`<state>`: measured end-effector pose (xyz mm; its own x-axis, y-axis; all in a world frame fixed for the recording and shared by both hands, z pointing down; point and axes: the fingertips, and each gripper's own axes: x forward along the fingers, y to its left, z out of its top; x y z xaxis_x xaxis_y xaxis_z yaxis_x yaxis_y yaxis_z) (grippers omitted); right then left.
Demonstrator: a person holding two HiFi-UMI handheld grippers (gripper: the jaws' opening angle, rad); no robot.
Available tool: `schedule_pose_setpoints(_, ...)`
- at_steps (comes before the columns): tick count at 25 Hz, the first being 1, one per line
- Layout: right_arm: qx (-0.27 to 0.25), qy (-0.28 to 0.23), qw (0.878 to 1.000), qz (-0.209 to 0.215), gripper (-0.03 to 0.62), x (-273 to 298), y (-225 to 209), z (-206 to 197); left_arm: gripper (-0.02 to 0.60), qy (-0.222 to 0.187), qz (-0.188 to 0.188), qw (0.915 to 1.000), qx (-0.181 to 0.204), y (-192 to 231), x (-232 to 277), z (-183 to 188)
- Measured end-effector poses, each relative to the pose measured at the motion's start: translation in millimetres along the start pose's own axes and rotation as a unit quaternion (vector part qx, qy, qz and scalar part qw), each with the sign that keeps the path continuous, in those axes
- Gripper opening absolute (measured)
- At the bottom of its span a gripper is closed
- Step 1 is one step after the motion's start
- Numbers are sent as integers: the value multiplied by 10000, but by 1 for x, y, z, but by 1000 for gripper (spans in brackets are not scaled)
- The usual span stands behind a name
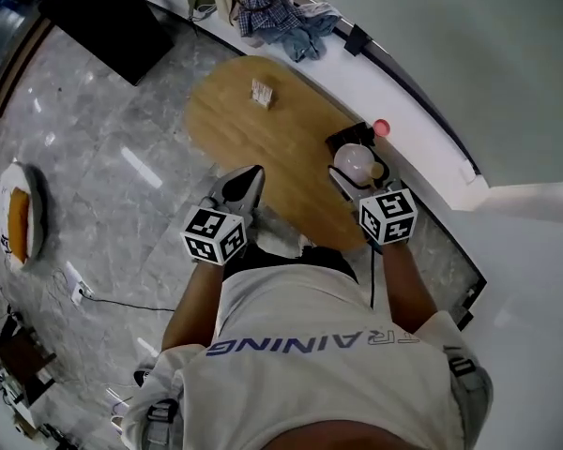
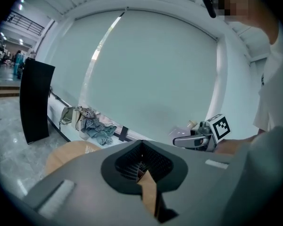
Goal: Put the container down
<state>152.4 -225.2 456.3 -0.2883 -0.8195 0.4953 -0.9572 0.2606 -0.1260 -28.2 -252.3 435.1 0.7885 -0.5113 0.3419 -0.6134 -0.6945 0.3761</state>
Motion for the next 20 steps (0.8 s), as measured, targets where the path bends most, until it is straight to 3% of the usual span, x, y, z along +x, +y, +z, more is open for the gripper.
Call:
schedule_pose_setpoints(6, 478, -63, 9970, -599, 410, 66, 7, 18, 0, 479, -408, 9980, 34, 89, 26, 18)
schedule_pose_setpoints(11, 870, -133, 9913, -975, 410, 106, 12, 15, 0, 849, -614, 9944, 149, 138, 43, 11)
schedule_pose_setpoints(15, 963, 64, 9904, -988, 410, 129, 12, -13, 0, 1107, -747, 9909, 194, 154, 59, -14)
schedule_pose_setpoints(20, 1090, 432, 9881, -990, 410, 166, 9, -76, 0, 1268, -797, 9886, 124, 169, 81, -54)
